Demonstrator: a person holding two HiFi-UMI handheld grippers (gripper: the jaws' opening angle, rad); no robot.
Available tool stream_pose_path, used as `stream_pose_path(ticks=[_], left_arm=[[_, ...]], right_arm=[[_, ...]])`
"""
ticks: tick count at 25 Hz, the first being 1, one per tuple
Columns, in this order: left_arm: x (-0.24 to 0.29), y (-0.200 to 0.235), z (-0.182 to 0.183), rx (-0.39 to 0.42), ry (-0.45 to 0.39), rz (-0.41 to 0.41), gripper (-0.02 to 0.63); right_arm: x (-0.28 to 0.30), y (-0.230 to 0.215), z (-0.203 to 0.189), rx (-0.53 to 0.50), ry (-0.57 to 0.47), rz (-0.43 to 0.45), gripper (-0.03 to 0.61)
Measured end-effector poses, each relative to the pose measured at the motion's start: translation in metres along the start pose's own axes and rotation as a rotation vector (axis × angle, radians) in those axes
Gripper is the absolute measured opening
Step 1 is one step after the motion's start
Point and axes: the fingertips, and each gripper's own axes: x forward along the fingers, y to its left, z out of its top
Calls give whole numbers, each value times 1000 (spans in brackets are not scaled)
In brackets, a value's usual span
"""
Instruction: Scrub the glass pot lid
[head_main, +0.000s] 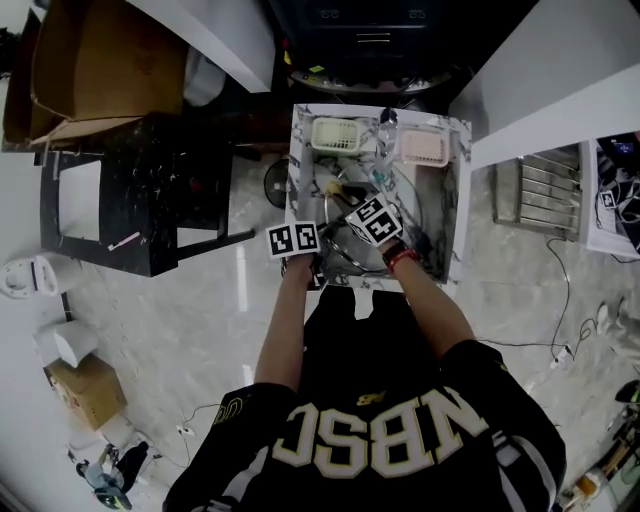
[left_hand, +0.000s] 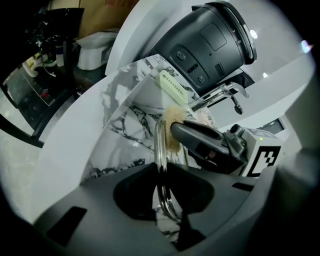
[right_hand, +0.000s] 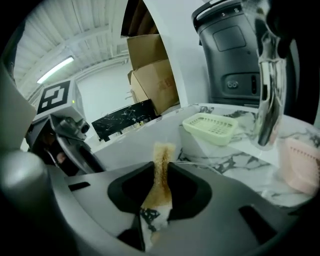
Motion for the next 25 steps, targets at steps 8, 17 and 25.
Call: stream_pose_path(ticks=[8,17,25], left_arm=[[-2,0,-3,-17,-2,-22,81],[-5,-2,-1,-30,-17,-42,83],[-5,-3,0,-45,-29,-55,81]], right_arm=[[9,-64,-19,32,50,-158,89],[-19,-143,-86,98,248,-381,89],[-59,-150,-144,119,514,-494,89]])
